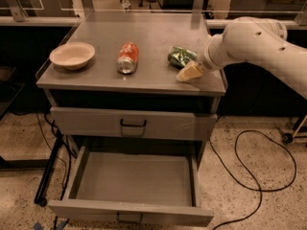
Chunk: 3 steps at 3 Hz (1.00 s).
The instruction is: Pick green can from middle drawer and place on counter
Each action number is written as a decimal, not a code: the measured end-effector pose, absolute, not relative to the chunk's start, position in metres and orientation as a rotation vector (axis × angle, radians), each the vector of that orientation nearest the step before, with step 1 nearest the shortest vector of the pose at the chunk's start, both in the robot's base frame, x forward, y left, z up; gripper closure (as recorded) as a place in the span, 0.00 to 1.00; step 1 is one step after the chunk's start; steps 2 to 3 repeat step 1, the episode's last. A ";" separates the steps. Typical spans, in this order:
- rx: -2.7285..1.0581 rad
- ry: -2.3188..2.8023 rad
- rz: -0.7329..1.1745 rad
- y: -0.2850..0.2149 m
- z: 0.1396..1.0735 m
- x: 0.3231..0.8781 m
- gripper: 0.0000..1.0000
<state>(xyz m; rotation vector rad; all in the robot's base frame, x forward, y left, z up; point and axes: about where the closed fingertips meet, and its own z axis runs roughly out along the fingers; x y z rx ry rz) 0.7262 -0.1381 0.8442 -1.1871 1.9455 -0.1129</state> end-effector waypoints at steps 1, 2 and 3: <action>-1.187 1.945 -0.113 -0.138 0.844 0.726 0.00; -1.187 1.945 -0.113 -0.138 0.844 0.726 0.00; -1.187 1.945 -0.113 -0.138 0.844 0.726 0.00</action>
Offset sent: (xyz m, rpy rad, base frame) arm 0.0000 0.0000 0.0000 0.0000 0.0000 0.0000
